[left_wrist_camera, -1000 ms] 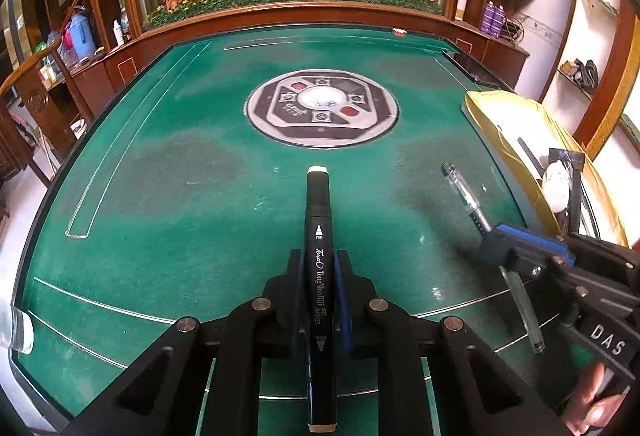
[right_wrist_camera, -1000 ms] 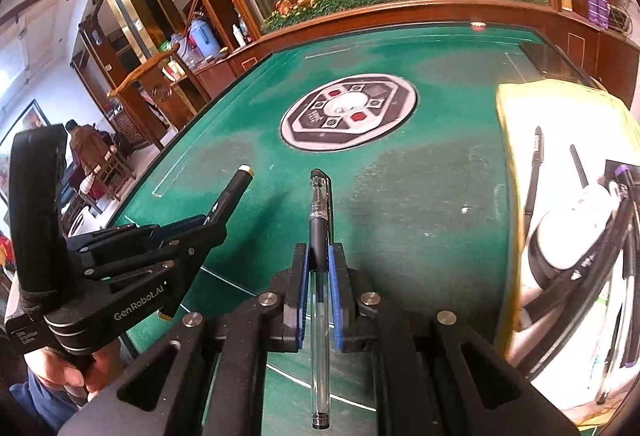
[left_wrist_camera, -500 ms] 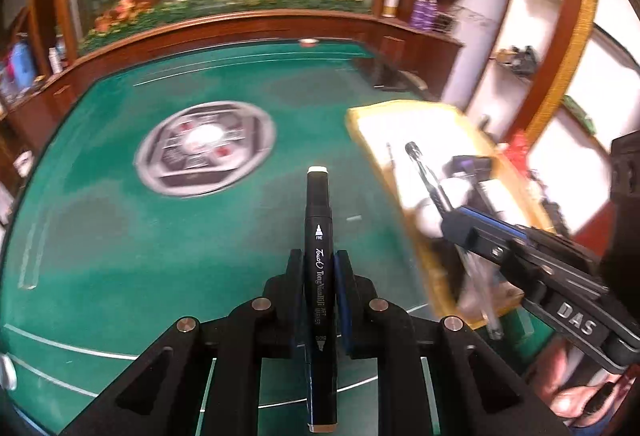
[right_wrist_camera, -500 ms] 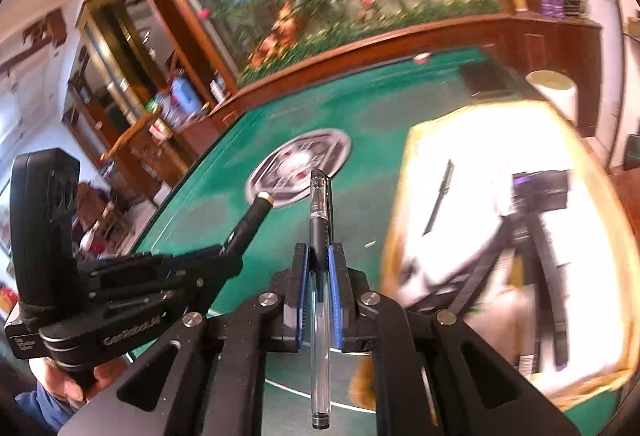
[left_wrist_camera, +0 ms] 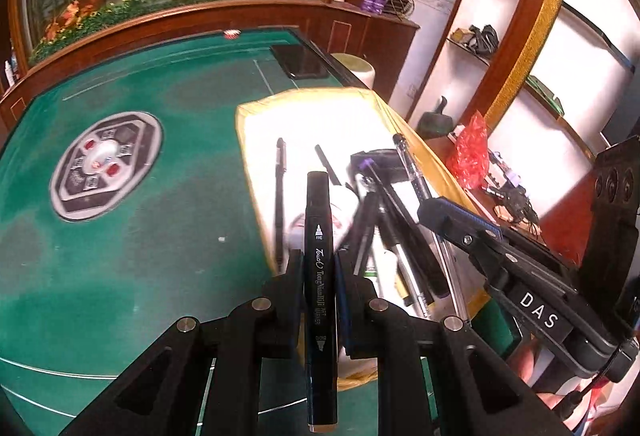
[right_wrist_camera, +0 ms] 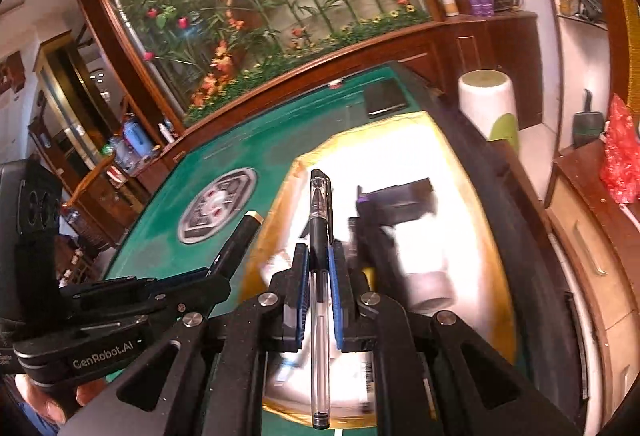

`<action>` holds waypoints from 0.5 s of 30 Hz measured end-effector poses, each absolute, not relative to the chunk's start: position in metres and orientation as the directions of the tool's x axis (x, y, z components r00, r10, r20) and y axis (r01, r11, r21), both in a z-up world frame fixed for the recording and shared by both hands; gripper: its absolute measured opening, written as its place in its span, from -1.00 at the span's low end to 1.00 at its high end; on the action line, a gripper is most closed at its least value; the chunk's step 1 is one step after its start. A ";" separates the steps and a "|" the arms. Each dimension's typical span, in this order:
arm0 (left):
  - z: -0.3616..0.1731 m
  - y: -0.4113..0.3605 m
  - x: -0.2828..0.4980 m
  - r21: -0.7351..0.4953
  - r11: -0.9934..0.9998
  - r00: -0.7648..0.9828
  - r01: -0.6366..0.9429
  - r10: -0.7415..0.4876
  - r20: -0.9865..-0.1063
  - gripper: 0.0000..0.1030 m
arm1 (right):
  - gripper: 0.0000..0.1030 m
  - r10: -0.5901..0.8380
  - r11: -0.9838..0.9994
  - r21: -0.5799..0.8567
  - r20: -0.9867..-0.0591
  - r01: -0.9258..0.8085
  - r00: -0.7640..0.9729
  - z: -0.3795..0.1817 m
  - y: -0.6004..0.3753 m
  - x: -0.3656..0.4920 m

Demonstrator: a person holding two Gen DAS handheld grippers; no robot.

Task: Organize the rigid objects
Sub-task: 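Carry the black marker and clear pen into the tray and open both tools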

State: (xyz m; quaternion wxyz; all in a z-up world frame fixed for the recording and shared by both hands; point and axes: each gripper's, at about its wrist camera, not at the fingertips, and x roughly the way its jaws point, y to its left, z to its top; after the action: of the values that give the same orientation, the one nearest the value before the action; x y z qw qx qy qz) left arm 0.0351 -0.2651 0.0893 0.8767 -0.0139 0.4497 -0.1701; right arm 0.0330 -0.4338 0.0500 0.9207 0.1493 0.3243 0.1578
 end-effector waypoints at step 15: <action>0.064 -0.296 0.049 -0.127 0.941 0.543 0.314 -0.288 -0.789 -0.68 | -0.81 0.342 0.932 0.322 -0.625 -0.167 0.702 0.026 -0.434 0.055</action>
State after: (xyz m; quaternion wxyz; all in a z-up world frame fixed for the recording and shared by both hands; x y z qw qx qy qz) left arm 0.0489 -0.2958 0.0636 0.8781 0.0148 0.4464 -0.1715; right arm 0.0546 -0.4338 0.0265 0.9144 0.1210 0.3603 0.1393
